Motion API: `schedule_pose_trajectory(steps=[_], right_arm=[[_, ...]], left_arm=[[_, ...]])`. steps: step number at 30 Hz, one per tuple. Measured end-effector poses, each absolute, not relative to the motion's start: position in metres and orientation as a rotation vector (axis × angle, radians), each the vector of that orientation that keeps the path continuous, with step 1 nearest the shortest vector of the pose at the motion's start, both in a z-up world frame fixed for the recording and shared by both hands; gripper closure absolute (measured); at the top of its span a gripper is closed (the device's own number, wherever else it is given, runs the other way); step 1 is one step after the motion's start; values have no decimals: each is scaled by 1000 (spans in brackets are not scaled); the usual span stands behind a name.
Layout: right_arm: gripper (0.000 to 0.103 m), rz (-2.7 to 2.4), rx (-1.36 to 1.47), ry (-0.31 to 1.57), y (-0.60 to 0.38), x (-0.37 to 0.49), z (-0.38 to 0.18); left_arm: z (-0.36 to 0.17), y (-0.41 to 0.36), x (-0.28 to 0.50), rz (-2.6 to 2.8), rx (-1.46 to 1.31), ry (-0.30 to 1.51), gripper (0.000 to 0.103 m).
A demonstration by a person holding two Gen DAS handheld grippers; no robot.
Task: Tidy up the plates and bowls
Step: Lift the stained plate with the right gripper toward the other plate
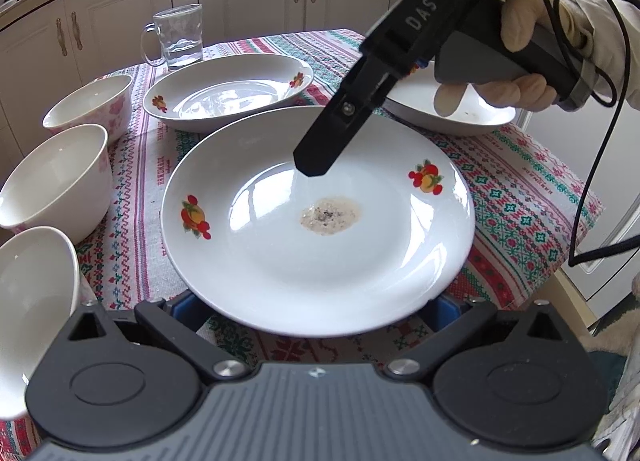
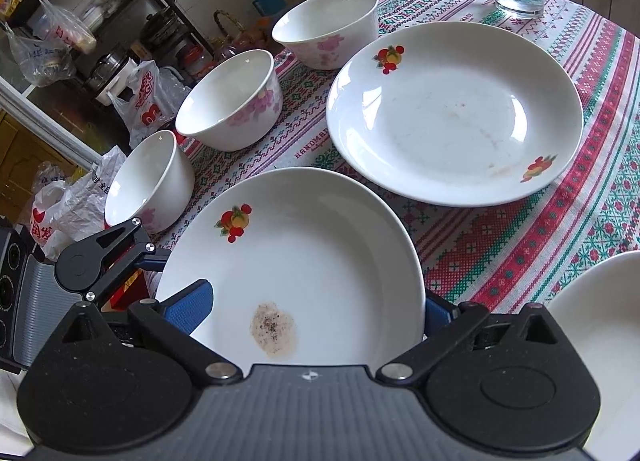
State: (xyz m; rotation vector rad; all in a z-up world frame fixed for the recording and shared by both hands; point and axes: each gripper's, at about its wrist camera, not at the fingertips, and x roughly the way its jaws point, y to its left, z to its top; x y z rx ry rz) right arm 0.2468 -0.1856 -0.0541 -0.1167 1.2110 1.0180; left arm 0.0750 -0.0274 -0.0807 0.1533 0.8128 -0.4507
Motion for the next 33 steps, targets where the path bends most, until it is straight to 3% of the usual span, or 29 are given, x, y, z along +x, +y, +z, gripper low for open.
schedule_pose_trajectory(steps=[33], right_arm=[[0, 885, -66, 1070, -241, 240, -10]], left_arm=[[-42, -56, 107, -567, 194, 763, 1]])
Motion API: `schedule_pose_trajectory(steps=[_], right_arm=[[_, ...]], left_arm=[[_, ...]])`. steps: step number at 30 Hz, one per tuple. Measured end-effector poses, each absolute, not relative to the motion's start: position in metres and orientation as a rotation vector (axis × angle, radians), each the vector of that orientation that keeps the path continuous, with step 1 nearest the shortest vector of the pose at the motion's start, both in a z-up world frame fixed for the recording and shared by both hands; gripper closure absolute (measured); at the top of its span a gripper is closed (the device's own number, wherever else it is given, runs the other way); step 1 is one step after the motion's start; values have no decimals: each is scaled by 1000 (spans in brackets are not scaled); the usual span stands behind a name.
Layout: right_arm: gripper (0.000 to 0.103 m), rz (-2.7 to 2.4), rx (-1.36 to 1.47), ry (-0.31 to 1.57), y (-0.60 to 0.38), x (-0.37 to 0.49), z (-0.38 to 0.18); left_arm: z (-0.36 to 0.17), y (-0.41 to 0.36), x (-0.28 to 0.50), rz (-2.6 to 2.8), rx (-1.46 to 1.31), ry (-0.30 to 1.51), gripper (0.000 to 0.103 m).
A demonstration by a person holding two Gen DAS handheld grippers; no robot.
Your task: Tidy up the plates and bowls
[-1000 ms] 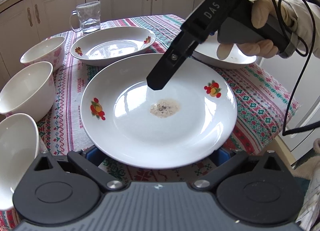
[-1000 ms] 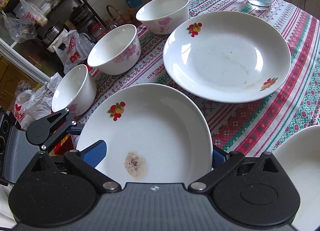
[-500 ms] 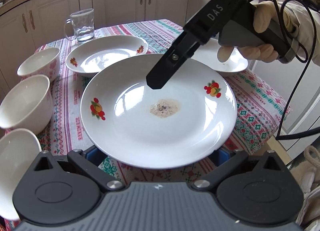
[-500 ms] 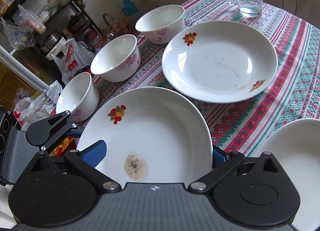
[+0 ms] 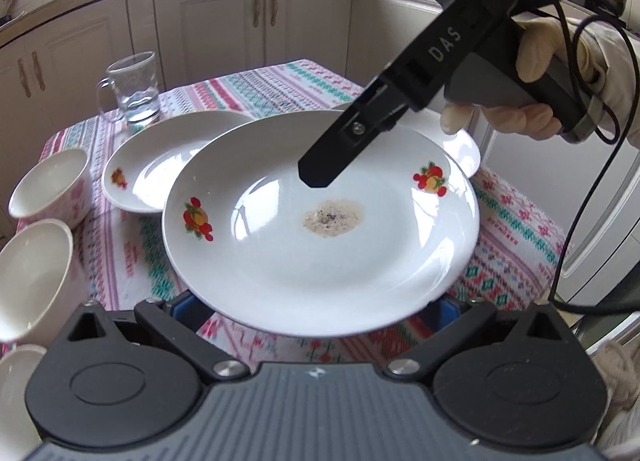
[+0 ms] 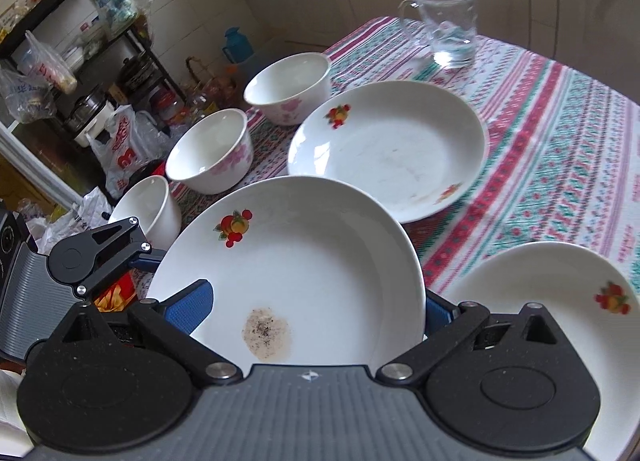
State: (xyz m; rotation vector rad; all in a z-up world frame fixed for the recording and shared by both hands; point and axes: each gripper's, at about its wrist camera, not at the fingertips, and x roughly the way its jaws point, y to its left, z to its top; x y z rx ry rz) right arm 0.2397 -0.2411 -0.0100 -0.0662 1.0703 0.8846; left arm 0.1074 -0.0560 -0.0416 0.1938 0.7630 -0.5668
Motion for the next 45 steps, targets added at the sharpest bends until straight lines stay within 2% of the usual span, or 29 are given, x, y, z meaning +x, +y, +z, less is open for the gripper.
schedule_pose_trajectory(steps=[27, 45], right_arm=[[0, 695, 67, 1022, -355, 242, -16], [0, 674, 128, 1022, -382, 246, -34]], left_arm=[[-41, -142, 169, -698, 305, 730, 1], [-48, -166, 180, -733, 373, 770, 1]])
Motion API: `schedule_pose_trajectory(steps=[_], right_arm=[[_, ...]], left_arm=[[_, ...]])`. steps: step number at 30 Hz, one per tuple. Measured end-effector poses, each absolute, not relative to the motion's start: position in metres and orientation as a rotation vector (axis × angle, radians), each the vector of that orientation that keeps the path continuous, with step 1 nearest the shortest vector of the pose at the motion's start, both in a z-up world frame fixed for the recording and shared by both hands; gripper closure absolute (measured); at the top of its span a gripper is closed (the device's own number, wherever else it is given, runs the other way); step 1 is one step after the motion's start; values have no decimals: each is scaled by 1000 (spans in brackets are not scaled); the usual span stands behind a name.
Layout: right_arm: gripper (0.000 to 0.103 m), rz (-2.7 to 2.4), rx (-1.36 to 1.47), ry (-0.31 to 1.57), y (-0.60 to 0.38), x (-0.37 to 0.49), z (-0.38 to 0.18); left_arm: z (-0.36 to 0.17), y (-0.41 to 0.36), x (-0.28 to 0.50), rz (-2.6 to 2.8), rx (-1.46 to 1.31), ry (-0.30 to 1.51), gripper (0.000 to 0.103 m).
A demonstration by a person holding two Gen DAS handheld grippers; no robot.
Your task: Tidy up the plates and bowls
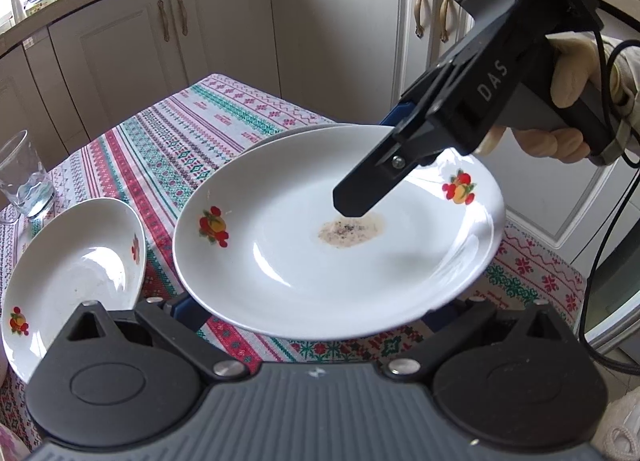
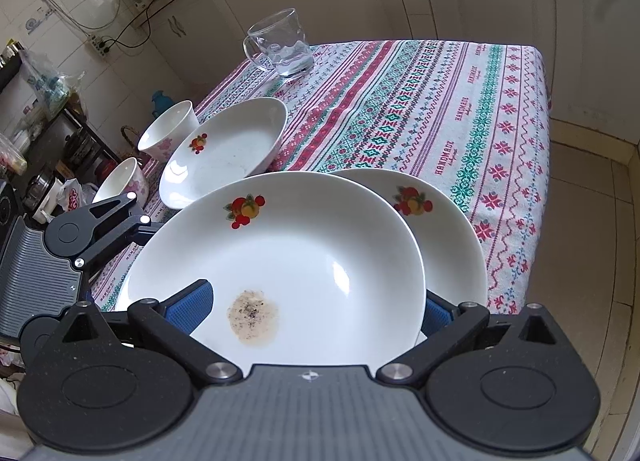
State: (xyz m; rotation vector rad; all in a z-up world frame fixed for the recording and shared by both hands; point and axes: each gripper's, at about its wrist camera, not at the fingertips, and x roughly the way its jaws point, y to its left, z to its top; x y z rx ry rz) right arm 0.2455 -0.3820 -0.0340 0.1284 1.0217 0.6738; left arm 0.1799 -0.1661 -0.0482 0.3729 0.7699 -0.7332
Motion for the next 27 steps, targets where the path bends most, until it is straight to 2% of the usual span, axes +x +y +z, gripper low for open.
schedule_pose_trajectory(steps=[27], right_arm=[[0, 633, 177, 1024, -394, 242, -39]], left_arm=[[-55, -168, 188, -759, 349, 797, 2]])
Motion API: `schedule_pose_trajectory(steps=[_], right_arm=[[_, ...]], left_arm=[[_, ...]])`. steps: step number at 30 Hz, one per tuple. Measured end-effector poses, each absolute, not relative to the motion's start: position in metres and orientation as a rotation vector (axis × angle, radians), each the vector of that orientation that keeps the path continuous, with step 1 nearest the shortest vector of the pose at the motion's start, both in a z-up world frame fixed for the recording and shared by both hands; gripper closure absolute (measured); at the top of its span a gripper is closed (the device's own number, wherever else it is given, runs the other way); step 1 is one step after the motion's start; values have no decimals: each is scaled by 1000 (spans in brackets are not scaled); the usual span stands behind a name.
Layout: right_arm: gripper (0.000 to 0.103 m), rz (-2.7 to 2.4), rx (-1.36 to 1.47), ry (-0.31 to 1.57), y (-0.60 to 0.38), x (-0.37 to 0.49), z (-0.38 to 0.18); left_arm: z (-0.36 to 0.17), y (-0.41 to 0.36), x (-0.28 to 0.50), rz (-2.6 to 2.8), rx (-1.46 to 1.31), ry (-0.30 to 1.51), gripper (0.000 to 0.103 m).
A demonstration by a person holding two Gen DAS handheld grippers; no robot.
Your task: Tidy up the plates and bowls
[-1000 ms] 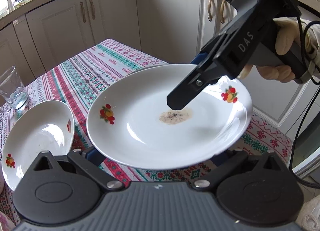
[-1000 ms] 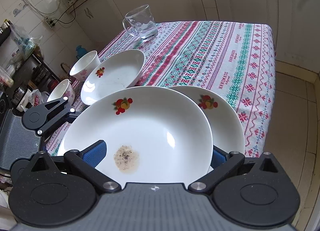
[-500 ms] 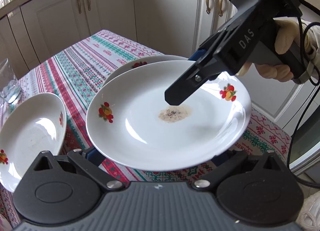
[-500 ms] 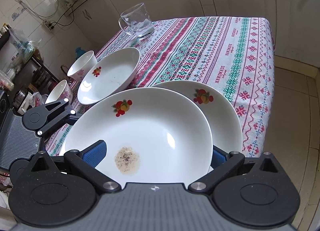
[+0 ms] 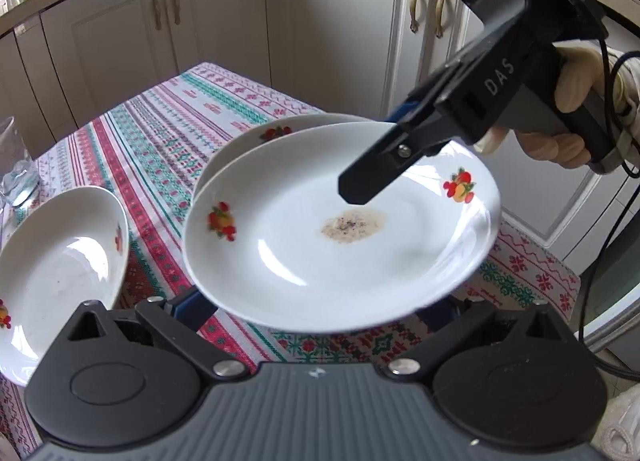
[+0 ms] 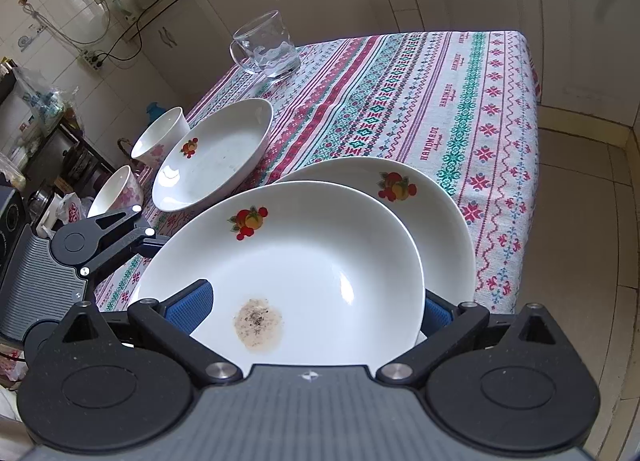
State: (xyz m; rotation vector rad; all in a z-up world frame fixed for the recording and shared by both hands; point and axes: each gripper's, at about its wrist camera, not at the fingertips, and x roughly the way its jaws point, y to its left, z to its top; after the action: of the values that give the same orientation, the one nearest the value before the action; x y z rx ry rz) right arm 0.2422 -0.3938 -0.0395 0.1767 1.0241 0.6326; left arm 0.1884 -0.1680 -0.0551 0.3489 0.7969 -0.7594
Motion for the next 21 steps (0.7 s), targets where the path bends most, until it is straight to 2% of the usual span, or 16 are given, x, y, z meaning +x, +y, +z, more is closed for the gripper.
schedule_pose_trajectory(steps=[21], right_arm=[[0, 552, 159, 1008, -403, 222, -26]], left_arm=[[-57, -164, 189, -777, 308, 789, 1]])
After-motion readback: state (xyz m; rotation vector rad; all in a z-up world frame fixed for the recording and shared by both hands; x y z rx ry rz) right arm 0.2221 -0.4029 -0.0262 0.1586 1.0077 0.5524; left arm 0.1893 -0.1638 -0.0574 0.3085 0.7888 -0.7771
